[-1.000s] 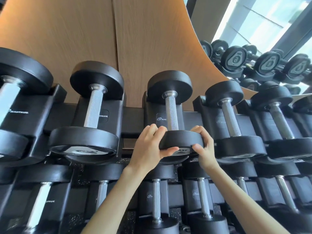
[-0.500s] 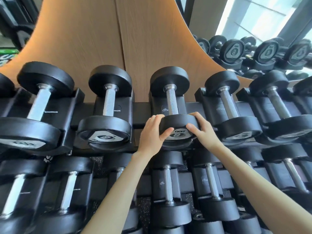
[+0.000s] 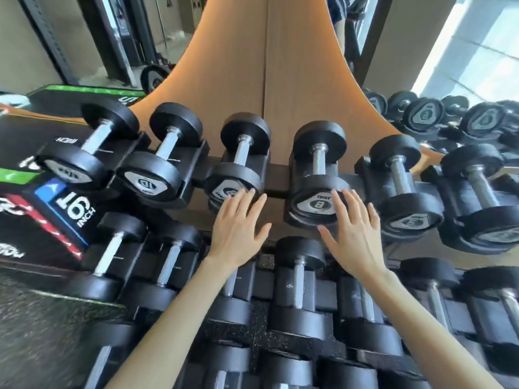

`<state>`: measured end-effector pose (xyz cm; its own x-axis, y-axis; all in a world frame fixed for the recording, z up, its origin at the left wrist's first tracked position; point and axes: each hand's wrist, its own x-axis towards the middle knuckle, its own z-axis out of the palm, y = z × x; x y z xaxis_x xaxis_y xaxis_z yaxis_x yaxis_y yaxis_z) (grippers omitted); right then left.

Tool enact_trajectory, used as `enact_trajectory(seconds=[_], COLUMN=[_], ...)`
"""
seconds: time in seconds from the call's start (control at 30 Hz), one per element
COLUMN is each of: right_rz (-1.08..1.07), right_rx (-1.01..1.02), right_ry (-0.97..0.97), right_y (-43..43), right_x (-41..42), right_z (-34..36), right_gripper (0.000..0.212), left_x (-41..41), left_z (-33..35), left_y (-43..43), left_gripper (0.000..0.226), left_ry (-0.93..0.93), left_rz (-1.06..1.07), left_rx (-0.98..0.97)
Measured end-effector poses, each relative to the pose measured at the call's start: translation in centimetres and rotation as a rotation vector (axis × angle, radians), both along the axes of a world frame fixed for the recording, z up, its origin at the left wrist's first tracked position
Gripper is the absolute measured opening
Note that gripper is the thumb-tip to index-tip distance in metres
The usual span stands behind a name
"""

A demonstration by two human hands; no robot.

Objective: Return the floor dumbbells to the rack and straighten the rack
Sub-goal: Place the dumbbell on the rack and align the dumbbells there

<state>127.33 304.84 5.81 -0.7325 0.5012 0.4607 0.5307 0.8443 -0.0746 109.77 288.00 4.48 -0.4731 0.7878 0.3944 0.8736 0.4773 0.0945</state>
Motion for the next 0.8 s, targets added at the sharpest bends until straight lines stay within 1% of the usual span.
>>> enact_trajectory(seconds=[0.07,0.2,0.4,0.6,0.8], right_rz=[0.036,0.087,0.140,0.180,0.189], right_rx=[0.001,-0.060,-0.120,-0.072,-0.052], right_ry=[-0.011,-0.038,-0.080,-0.081,-0.122], right_y=[-1.7,-4.8,-7.6,-8.4,-9.1], right_x=[1.0,2.7,4.2,2.5,-1.7], right_z=[-1.0,-2.7,-3.3,-2.0,-2.0], right_gripper=[0.072,0.074,0.072,0.072,0.072], left_x=[2.0,5.1,6.5,4.9,-0.4], left_z=[-0.4,-1.4,-2.1,-1.7,-1.8], left_y=[-2.4,-6.1,-10.1,-11.7,-12.1], left_gripper=[0.059,0.056,0.059,0.059,0.060], left_ry=[0.009,0.000,-0.007,-0.026,-0.031], left_rz=[0.030,0.045,0.109,0.143,0.114], left_rx=[-0.002,-0.048,-0.115,-0.070,-0.058])
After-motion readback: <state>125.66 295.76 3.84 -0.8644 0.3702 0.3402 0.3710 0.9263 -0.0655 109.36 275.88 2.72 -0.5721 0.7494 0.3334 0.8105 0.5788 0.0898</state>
